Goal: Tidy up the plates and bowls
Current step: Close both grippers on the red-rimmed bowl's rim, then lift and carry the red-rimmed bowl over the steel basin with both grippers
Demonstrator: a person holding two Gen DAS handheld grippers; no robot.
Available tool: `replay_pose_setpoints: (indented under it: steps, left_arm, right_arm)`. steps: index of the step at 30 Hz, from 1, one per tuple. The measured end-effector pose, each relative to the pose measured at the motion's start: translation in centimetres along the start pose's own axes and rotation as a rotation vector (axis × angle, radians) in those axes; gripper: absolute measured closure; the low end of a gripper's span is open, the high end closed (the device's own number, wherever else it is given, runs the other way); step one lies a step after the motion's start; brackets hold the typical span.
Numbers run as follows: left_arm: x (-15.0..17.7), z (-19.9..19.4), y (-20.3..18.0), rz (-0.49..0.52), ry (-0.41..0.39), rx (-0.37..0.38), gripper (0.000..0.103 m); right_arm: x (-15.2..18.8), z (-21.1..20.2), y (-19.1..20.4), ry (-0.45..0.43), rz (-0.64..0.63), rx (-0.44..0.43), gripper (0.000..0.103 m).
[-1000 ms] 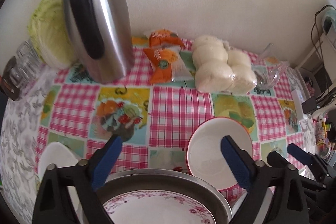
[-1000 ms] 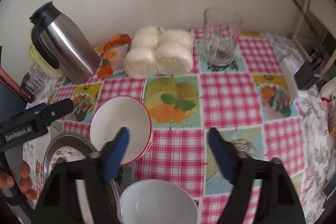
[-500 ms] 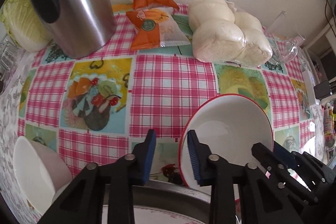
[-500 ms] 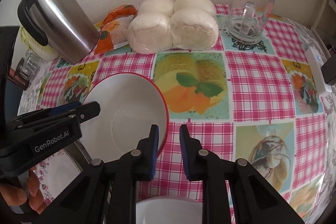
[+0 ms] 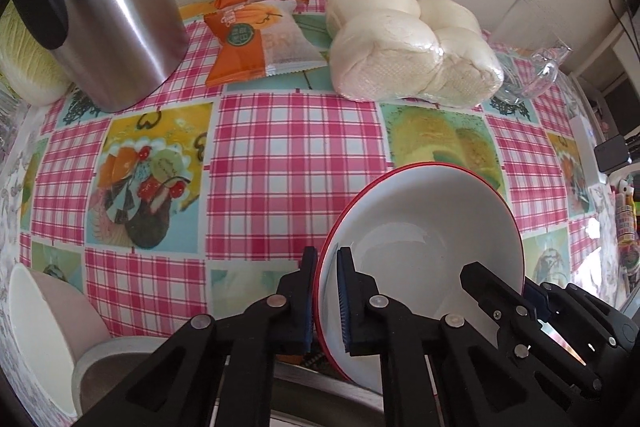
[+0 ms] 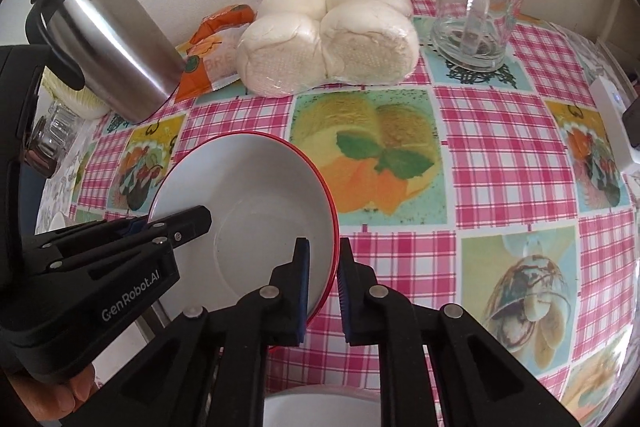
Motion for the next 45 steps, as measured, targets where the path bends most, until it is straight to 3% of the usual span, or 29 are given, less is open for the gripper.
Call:
replay_pose_setpoints:
  steps: [4, 9, 16, 22, 29, 37, 45]
  left_arm:
    - [0.0, -0.8, -1.5, -0.001, -0.033, 0.044, 0.092]
    - [-0.3, -2.7, -3.6, 0.037, -0.091, 0.038, 0.092]
    - [1.6, -6.0, -4.5, -0.021, -0.145, 0.091, 0.092]
    - [3.6, -9.8, -5.4, -0.015, -0.208, 0.061, 0.092]
    - [7.0, -13.6, -4.7, -0.068, -0.300, 0.050, 0.092]
    - [12.7, -14.0, -2.7, -0.160, -0.308, 0.064, 0.092]
    - [16.8, -15.4, -1.8, -0.184, -0.339, 0.046, 0.092]
  right_arm:
    - [-0.2, -0.9, -1.8, -0.011, 0.047, -0.009, 0.092]
    - [-0.1, -3.5, -3.3, -0.056, 0.075, -0.005, 0.092]
    - [1.5, -7.3, -3.5, -0.121, 0.045, 0.014, 0.092]
    - [3.1, -10.1, -3.2, -0.151, 0.036, -0.006, 0.092]
    - [6.1, -13.2, -1.6, -0.211, 0.000, -0.029, 0.092]
    - [11.4, -13.0, -0.3, -0.203, -0.007, -0.058, 0.091]
    - [15.5, -13.9, 1.0, -0.244, -0.005, -0.080, 0.091]
Point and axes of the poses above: each gripper's, at about its wrist camera, not at the fingertips, and z roughly the way its jaws point, y to its left, x to its underside, the point moved 2 cm from there along z, roughly the way its jaws point, and after that the axes turned 10 degrees about z, right-handed, at the moved point
